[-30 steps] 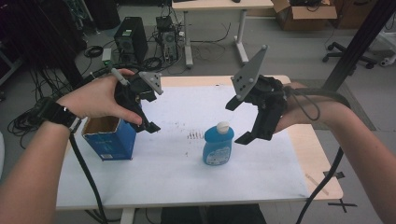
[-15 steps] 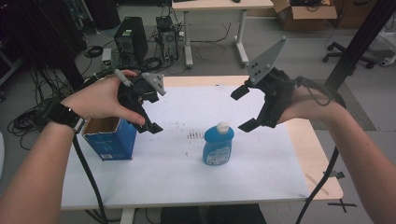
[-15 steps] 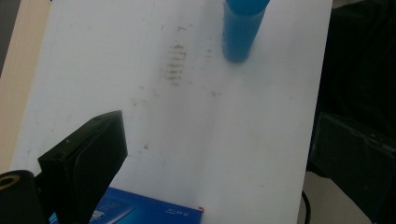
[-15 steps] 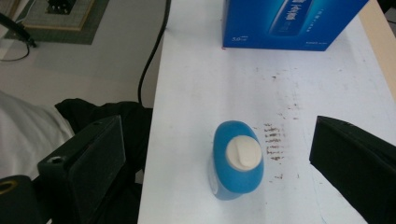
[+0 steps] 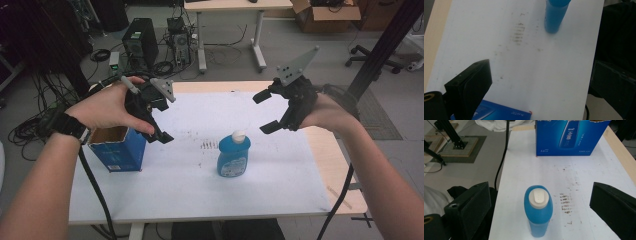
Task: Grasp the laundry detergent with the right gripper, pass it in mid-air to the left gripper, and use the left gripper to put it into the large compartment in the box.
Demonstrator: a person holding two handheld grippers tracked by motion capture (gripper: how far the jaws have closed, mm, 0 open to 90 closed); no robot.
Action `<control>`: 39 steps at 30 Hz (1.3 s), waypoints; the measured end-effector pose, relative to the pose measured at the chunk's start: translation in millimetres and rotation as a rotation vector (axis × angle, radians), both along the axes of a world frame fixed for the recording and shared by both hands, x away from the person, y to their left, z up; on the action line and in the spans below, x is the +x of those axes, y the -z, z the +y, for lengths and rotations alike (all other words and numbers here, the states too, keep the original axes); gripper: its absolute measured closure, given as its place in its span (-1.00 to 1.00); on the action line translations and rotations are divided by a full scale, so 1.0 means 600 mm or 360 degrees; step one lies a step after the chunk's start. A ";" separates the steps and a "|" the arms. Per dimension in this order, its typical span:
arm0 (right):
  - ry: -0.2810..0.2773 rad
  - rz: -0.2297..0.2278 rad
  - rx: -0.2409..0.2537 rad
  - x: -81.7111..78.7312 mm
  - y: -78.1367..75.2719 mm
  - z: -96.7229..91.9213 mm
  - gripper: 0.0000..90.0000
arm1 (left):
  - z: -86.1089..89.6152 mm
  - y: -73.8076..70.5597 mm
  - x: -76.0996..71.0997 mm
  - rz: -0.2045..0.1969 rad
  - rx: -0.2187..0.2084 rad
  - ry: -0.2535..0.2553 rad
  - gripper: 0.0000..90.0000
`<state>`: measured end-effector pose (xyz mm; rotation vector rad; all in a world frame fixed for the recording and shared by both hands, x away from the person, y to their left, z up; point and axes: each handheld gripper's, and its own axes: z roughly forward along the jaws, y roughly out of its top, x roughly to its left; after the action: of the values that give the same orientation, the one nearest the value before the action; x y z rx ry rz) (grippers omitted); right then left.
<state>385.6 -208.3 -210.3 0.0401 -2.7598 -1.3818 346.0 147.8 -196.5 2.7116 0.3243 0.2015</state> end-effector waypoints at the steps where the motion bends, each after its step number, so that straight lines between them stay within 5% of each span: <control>1: 0.0000 0.0000 0.0000 0.000 0.000 0.000 -0.93 | 0.000 0.000 0.000 0.0000 0.0000 0.0000 -0.91; 14: 0.0017 0.0070 0.0152 0.021 0.090 -0.024 -0.91 | 0.004 0.002 -0.004 0.0006 0.0000 -0.0023 -0.91; 24: 0.0019 0.0141 0.0148 0.027 0.156 -0.019 -0.89 | 0.005 0.005 -0.004 0.0011 -0.0001 -0.0033 -0.91; 39: 0.0025 0.0154 0.0125 0.026 0.210 -0.001 -0.89 | 0.005 0.012 -0.004 0.0025 -0.0007 -0.0032 -0.91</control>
<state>401.3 -208.9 -336.3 -0.0439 -2.6327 -1.4550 343.4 151.0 -203.7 2.7078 0.3561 0.1854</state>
